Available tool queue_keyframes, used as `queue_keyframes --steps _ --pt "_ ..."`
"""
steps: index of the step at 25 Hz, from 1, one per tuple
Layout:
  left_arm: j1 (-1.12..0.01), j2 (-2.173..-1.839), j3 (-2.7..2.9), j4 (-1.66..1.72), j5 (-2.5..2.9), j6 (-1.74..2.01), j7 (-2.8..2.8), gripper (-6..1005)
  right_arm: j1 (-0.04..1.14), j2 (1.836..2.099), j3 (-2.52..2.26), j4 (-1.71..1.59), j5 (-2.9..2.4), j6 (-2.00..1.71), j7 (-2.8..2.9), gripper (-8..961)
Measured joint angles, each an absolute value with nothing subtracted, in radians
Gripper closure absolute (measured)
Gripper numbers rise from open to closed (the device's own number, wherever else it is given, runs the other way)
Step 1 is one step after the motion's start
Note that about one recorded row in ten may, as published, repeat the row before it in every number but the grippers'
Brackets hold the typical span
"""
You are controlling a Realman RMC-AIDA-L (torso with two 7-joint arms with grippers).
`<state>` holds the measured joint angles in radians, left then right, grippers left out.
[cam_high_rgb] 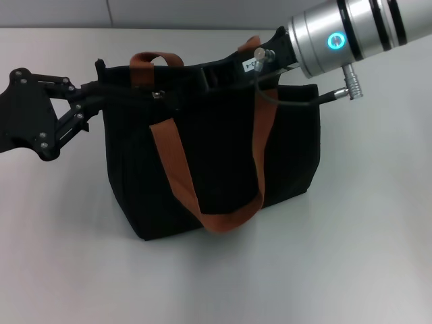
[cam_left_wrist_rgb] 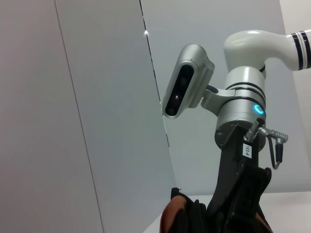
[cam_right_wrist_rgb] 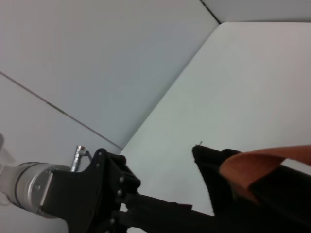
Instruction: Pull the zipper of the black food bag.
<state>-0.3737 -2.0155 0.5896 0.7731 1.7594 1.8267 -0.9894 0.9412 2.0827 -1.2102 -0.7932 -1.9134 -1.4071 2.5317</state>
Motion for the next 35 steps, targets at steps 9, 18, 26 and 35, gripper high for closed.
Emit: queue_keyframes --steps 9,18,26,35 --pt "-0.371 -2.016 0.589 0.772 1.759 1.827 -0.988 842 0.882 2.081 -1.208 -0.929 -2.01 -1.419 2.617 954" --pt "-0.368 -2.015 0.589 0.77 1.759 1.827 -0.987 840 0.825 2.082 -1.193 -1.045 -2.091 -1.444 2.668 954" --pt "-0.368 -2.014 0.589 0.77 1.759 1.827 -0.986 838 0.768 2.081 -1.111 -1.165 -2.171 -1.508 2.697 954" --pt "-0.367 -2.013 0.589 0.768 1.759 1.822 -0.986 835 0.738 2.08 -1.028 -1.233 -2.227 -1.568 2.703 955"
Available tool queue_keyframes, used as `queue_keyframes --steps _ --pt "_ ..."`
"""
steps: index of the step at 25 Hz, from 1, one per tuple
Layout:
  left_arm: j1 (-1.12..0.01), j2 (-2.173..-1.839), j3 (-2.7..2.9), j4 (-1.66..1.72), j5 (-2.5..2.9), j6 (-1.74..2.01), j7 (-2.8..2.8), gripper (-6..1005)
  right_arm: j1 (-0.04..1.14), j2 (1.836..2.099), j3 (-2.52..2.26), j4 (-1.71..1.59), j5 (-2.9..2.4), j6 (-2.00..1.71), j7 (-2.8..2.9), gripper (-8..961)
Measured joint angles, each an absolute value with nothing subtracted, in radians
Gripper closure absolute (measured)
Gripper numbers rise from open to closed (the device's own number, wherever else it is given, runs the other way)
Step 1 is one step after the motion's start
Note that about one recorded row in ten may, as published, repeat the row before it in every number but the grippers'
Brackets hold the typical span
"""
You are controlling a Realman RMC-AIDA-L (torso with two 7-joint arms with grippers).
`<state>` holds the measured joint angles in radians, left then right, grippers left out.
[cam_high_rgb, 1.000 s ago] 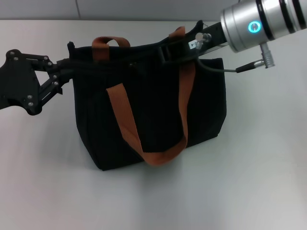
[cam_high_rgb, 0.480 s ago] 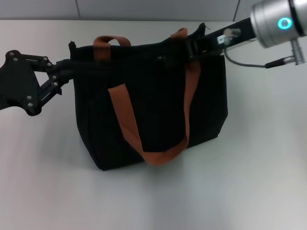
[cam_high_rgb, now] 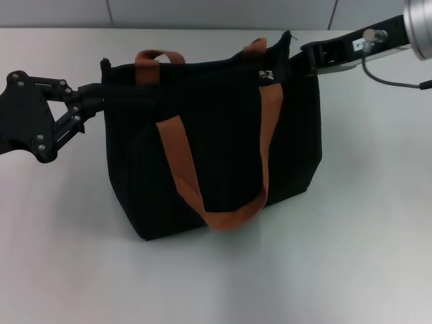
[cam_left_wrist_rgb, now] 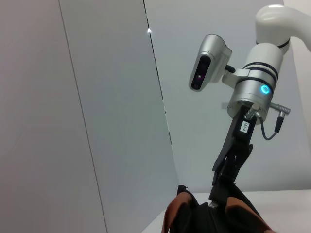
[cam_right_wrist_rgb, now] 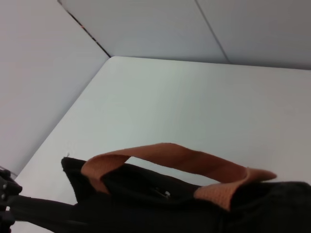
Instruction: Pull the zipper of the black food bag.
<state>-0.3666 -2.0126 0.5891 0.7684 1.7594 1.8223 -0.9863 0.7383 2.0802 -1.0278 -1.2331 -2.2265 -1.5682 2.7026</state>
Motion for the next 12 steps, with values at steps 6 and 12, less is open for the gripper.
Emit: queue_keyframes --steps 6,12 --pt "-0.367 -2.013 0.589 0.768 1.759 1.822 -0.986 834 0.717 2.08 -0.994 -1.247 -2.209 -1.579 2.677 954" --pt "-0.367 -2.018 0.589 0.767 1.761 1.82 -0.987 832 0.677 2.076 -0.894 -1.167 -2.018 -1.581 2.5 861"
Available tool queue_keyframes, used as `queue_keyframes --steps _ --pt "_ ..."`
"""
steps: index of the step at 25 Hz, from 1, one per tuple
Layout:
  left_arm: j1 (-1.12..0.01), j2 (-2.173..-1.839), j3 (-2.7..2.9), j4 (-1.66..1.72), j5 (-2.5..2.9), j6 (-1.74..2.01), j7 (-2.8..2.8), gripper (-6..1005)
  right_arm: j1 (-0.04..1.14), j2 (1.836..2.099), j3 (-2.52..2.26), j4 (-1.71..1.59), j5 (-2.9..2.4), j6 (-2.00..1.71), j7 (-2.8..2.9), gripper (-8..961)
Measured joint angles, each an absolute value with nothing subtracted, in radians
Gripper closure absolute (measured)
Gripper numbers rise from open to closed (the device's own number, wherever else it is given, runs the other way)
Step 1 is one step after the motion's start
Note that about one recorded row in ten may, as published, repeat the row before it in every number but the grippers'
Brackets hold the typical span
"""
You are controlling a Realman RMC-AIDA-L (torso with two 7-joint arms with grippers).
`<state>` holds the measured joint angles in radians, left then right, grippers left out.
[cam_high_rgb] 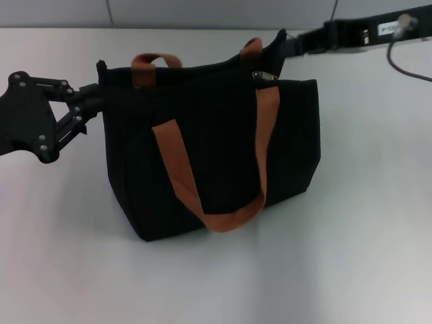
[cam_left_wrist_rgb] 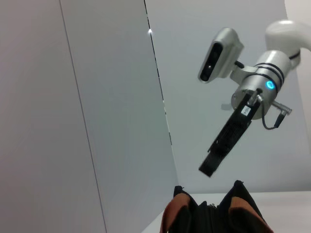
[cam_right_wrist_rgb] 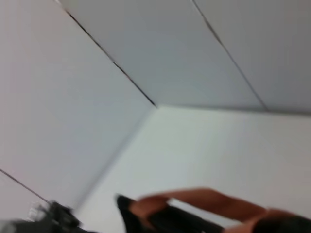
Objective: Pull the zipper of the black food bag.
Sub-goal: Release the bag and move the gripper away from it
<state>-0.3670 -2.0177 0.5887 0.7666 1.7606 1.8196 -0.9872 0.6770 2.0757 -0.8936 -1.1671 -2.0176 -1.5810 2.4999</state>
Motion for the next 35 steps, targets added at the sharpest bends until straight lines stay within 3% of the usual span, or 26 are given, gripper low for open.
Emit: queue_keyframes --steps 7,20,25,35 --pt "-0.366 -2.016 0.589 0.738 1.764 1.816 -0.992 830 0.598 2.055 -0.857 -0.989 -1.731 -1.611 2.107 680" --pt "-0.351 -2.009 0.598 0.687 1.772 1.808 -1.019 827 0.395 2.05 -0.847 -0.665 -1.641 -1.913 1.183 378" --pt "-0.357 -2.009 0.595 0.681 1.805 1.795 -1.049 826 0.362 2.053 -0.847 -0.559 -1.752 -1.9 0.98 164" --pt "-0.361 -1.996 0.58 0.682 1.82 1.778 -1.168 823 0.362 2.054 -0.847 -0.497 -1.763 -1.865 0.94 139"
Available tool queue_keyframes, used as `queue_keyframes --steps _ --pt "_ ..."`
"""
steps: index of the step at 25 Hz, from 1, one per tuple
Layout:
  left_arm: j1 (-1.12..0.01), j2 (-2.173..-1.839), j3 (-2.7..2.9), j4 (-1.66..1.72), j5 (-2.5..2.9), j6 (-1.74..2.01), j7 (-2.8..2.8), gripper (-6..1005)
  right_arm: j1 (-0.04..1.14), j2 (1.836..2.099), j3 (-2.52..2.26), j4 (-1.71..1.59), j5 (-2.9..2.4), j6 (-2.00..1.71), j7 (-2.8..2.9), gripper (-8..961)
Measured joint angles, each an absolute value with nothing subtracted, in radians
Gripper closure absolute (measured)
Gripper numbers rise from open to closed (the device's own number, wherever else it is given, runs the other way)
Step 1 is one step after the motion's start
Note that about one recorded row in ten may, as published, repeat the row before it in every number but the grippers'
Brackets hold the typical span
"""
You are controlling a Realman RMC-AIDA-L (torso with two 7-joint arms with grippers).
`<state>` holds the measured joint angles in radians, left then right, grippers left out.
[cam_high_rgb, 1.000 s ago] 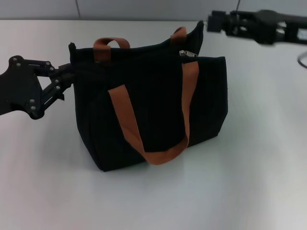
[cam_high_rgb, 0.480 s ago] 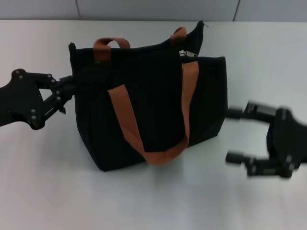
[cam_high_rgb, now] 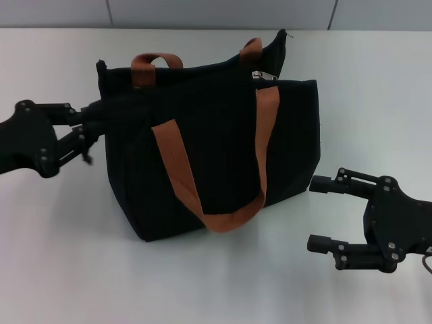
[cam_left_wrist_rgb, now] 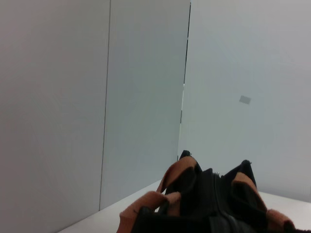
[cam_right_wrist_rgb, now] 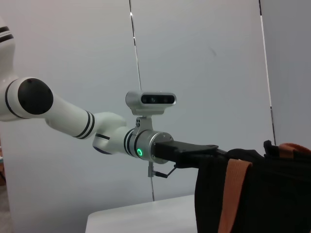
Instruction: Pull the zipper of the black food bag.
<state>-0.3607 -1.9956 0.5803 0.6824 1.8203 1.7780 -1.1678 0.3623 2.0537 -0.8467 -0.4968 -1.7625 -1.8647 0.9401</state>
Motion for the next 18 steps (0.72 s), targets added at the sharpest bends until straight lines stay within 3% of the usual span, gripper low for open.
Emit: queue_keyframes --steps 4,10,15,18 --pt "-0.376 -1.952 0.578 0.69 1.818 1.83 -1.254 822 0.366 2.056 -0.85 -0.496 -1.763 -1.848 0.941 139" --pt "-0.407 -1.911 0.535 0.71 1.782 1.912 -1.368 568 0.37 2.059 -0.851 -0.495 -1.762 -1.819 0.941 139" --pt "-0.433 -1.93 0.545 0.702 1.741 2.002 -1.371 461 0.375 2.061 -0.848 -0.494 -1.763 -1.796 0.941 139" --pt "-0.437 -1.969 0.629 0.7 1.697 2.006 -1.35 396 0.383 2.062 -0.85 -0.491 -1.763 -1.78 0.941 139"
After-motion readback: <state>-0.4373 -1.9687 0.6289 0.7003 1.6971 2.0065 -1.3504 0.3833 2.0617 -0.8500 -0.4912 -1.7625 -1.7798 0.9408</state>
